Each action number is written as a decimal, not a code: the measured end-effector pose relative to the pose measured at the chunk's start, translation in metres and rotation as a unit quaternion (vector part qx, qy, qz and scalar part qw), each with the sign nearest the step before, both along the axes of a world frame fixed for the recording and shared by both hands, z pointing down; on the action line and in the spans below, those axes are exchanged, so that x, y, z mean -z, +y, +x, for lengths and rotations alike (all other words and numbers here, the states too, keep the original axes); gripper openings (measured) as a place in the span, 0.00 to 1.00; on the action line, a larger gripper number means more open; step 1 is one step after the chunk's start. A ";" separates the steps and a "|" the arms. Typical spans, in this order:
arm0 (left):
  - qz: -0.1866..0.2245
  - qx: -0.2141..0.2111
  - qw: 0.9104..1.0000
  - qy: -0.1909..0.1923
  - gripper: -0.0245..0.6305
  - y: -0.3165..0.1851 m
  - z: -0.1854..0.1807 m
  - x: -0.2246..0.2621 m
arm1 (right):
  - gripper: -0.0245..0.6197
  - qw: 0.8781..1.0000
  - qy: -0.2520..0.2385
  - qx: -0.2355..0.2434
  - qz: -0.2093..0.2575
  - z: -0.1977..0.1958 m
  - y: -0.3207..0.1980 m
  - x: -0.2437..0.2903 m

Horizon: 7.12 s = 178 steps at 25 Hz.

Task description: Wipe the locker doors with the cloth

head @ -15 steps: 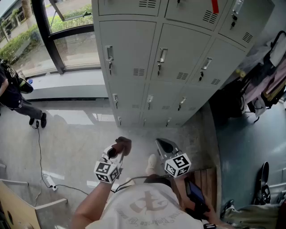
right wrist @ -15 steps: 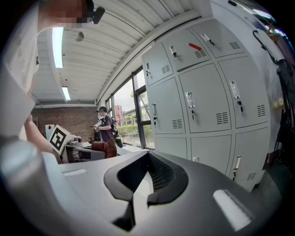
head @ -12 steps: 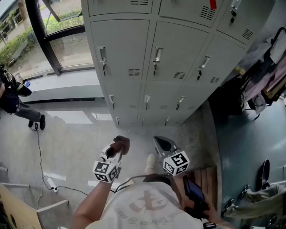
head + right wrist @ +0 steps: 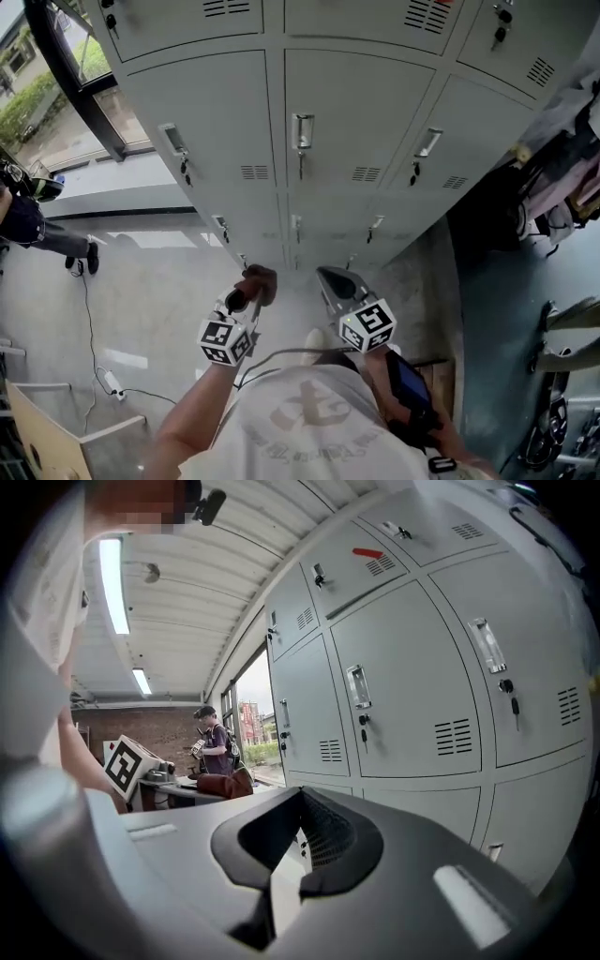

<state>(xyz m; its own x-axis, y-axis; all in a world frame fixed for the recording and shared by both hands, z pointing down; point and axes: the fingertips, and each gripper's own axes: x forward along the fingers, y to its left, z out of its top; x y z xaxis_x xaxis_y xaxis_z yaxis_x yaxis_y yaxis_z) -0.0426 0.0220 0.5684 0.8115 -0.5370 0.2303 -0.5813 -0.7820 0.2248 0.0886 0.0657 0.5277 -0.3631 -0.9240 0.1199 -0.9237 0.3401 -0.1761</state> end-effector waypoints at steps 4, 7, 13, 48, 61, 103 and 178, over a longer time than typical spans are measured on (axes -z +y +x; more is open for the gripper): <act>-0.008 0.019 1.000 0.003 0.17 -0.018 0.030 0.001 | 0.05 1.000 -0.003 0.021 0.005 0.026 -0.021 0.006; -0.014 0.024 1.000 -0.003 0.17 -0.026 0.042 -0.001 | 0.05 0.999 -0.006 0.031 0.008 0.036 -0.034 0.009; -0.019 0.008 1.000 0.002 0.17 -0.046 0.062 0.001 | 0.05 0.999 -0.020 0.036 0.004 0.044 -0.056 0.009; -0.046 -0.001 0.999 -0.007 0.17 -0.223 0.138 -0.036 | 0.05 0.999 0.014 -0.028 -0.025 0.053 -0.163 0.013; -0.028 0.052 0.998 -0.019 0.17 -0.244 0.101 -0.037 | 0.05 0.999 0.016 0.012 -0.025 0.044 -0.177 0.014; 0.010 0.251 0.968 -0.012 0.16 -0.337 -0.125 -0.014 | 0.05 0.999 0.026 0.033 -0.028 -0.044 -0.183 0.012; 0.060 0.140 0.987 0.047 0.16 -0.279 0.013 0.045 | 0.05 0.995 0.047 0.091 -0.009 0.004 -0.195 0.024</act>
